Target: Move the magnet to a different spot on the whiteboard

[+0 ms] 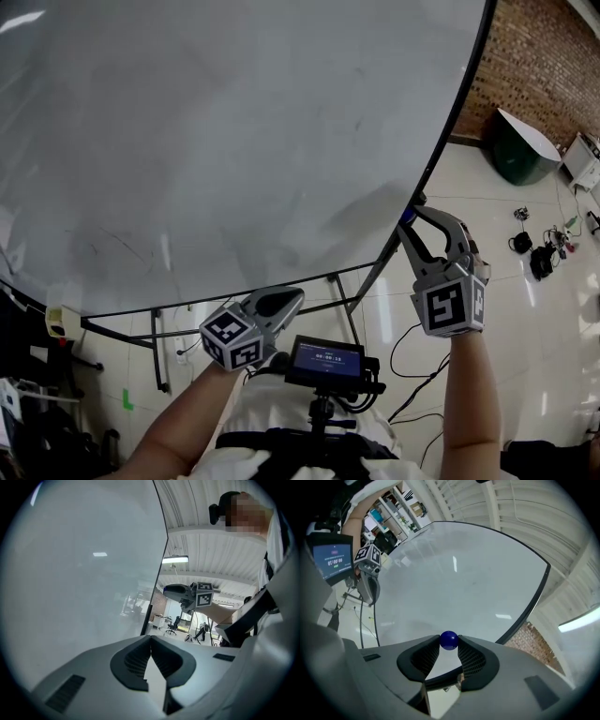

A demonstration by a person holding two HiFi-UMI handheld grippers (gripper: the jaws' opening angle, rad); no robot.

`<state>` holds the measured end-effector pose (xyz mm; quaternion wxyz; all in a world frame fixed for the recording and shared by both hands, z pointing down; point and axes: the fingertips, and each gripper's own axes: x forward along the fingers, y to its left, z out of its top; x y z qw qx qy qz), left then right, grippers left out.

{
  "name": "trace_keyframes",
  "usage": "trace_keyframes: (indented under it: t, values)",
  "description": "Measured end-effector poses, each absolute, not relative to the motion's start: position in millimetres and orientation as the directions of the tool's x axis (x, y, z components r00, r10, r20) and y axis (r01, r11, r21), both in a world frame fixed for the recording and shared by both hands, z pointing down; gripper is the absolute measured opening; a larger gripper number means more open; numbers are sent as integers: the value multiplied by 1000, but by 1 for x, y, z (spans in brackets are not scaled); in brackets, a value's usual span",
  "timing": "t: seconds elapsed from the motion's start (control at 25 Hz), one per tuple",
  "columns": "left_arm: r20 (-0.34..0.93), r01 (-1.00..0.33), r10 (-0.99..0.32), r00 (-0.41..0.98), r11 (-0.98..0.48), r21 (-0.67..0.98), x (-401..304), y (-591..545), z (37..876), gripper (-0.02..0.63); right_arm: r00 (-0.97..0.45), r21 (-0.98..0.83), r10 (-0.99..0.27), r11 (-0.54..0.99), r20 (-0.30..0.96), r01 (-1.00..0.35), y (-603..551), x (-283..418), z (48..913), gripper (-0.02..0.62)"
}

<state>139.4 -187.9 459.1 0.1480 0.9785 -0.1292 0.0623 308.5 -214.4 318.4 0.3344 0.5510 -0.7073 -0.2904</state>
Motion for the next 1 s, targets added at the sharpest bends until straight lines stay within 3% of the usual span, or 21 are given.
trace_keyframes:
  t: [0.4,1.0]
  values:
    - [181,-335,-296,938,-908,253,140,-168,457,34,-294,441,-952,301,86,-845,-177,308,330,155]
    - [205,-368,-322,924,-892,261,159,-125,472,34,-385,-14,-921,385,59,-923,-104,319,402,155]
